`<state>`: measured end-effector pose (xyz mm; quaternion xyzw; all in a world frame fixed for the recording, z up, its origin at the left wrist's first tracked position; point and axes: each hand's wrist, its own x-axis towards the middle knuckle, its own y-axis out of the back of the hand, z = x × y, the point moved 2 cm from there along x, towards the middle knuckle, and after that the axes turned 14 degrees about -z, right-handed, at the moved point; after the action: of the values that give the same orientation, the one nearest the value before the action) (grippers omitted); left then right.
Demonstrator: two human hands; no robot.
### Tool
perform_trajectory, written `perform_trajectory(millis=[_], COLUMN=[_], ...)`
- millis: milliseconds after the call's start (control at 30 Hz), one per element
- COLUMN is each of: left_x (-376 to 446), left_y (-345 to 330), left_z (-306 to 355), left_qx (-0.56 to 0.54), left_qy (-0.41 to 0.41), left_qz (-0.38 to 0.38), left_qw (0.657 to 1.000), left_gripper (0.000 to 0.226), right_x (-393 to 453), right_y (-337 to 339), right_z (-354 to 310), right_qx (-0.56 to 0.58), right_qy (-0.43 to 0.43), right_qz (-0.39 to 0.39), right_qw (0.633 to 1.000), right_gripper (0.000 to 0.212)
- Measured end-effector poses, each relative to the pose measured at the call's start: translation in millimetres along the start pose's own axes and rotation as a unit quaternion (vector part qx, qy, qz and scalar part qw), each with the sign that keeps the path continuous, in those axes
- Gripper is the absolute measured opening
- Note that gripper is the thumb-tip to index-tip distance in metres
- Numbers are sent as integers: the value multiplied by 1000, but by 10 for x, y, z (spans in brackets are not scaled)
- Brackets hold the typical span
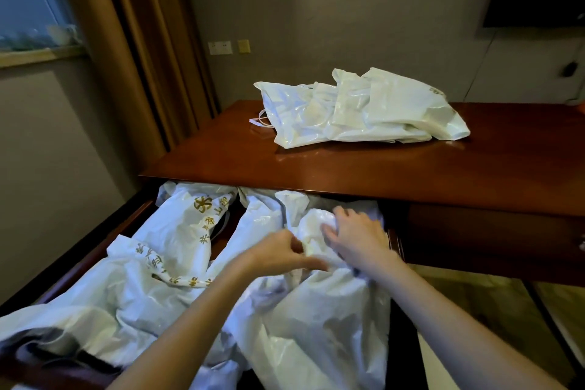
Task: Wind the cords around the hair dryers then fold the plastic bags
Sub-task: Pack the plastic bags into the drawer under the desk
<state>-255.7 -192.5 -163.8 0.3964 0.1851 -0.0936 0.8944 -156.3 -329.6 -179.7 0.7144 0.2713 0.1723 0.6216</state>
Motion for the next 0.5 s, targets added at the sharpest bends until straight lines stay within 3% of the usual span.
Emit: perform_trajectory(millis=[100,167,233,333,433,500], left_x=[-80,-44,94,281,406,408], left_y=[139,67,-101,-322,-344,-320], left_z=[-16,-19,-5,-60,-148,-160], left_qx=[44,36,76,187,206,246], left_qy=[-61,-102,-93,14,40,54], left_qz=[156,206,142,53,56,56], left_qw=[985,973,983,981,976,966], left_gripper=[31,58,75,70,62,62], right_x=[-91,-69,18,82,-87,-339], right_y=[-156,-186,-190,-119,-5,-33], right_z=[-71,-50,-14,26,-23,-198], right_qx=[32,54,63,86,156,145], right_qy=[4,-1,-3,13,-1,12], right_qz=[45,59,53,33,-16,-68], right_qw=[998,997,997,996,988,987], right_gripper=[54,63,56,37,49,72])
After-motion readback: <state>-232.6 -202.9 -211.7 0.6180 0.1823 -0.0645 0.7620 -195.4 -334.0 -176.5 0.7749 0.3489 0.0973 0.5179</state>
